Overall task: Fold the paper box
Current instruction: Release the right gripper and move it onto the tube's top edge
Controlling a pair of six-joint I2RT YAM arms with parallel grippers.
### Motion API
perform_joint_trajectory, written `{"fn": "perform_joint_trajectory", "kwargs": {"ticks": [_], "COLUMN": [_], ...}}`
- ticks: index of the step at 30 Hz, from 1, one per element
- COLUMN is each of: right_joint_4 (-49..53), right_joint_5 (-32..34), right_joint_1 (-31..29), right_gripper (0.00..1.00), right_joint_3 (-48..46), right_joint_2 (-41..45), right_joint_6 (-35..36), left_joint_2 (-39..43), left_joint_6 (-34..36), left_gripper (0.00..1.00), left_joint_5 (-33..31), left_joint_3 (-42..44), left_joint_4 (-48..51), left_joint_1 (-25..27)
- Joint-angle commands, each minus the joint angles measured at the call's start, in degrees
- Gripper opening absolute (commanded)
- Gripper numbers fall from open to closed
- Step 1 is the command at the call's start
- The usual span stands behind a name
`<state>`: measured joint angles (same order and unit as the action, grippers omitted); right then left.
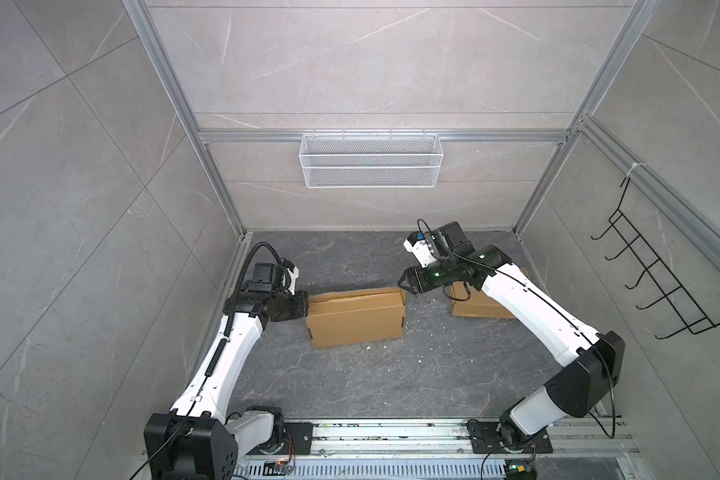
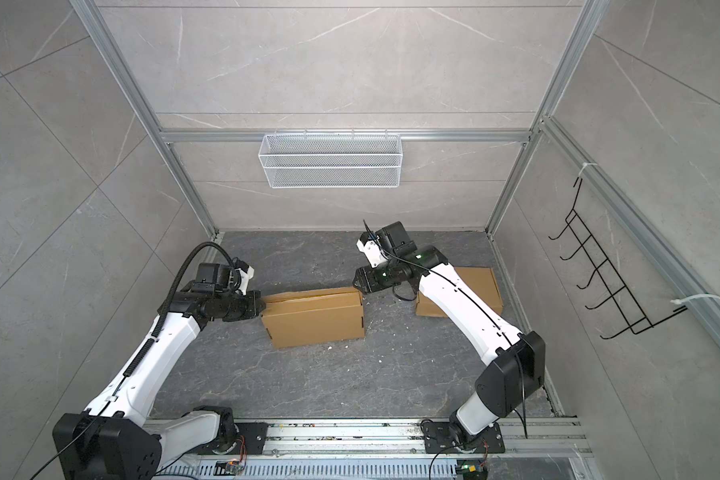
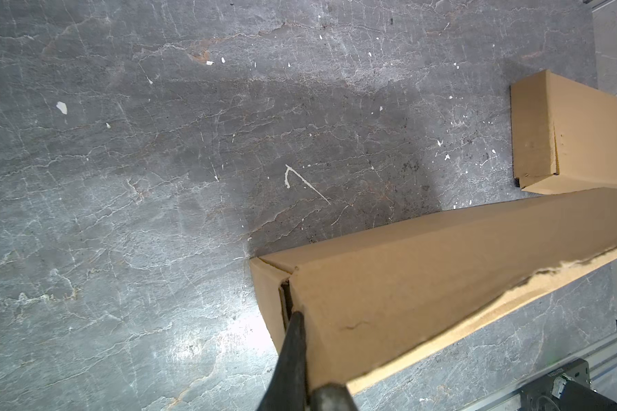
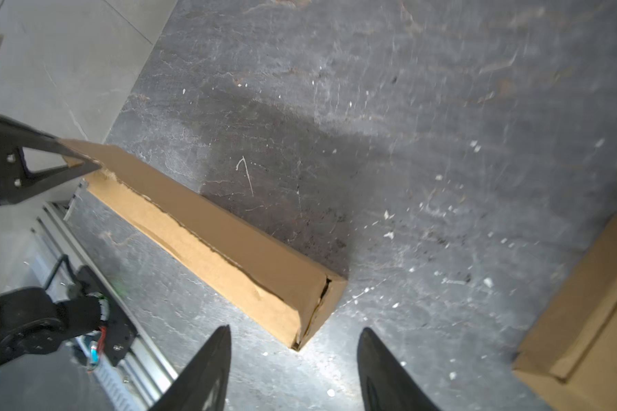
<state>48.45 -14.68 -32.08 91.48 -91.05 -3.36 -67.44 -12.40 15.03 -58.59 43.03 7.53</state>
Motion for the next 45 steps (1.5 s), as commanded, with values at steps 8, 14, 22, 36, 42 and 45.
{"fn": "perform_joint_trajectory", "kwargs": {"ticks": [8,14,22,36,42,45], "right_joint_4": [4.0,4.5,4.9,3.4,2.2,1.3], "right_joint_5": [14.4,12.5,14.2,17.7,19.9,20.5], "right_joint_1": [-13.0,-16.2,-17.9,-19.9,-21.4,-21.4], "right_gripper": [0.82,0.9,0.9,0.83,0.76,0.71], "right_joint_3": [8.7,14.4,17.9,19.4,16.9,15.7], "right_joint_2": [-6.1,-12.0,-18.5,-23.1,-22.1,-21.9], "right_joint_6": [31.2,36.9,40.1,41.1,40.9,40.5], "left_joint_2": [-2.8,-3.2,-3.3,-3.1,-2.2,-1.4], "left_joint_6": [0.9,1.0,1.2,1.4,0.9,0.5], "left_gripper": [0.0,0.0,0.0,0.0,0.0,0.0], "left_joint_5": [-1.1,-1.3,-1.4,-1.2,-0.2,1.0], "left_joint_3": [1.0,1.0,1.0,0.8,0.4,0.4], "left_joint_4": [6.5,6.3,6.1,6.1,5.9,5.2], "left_joint_1": [1.3,1.6,1.8,1.9,2.0,2.0]}}
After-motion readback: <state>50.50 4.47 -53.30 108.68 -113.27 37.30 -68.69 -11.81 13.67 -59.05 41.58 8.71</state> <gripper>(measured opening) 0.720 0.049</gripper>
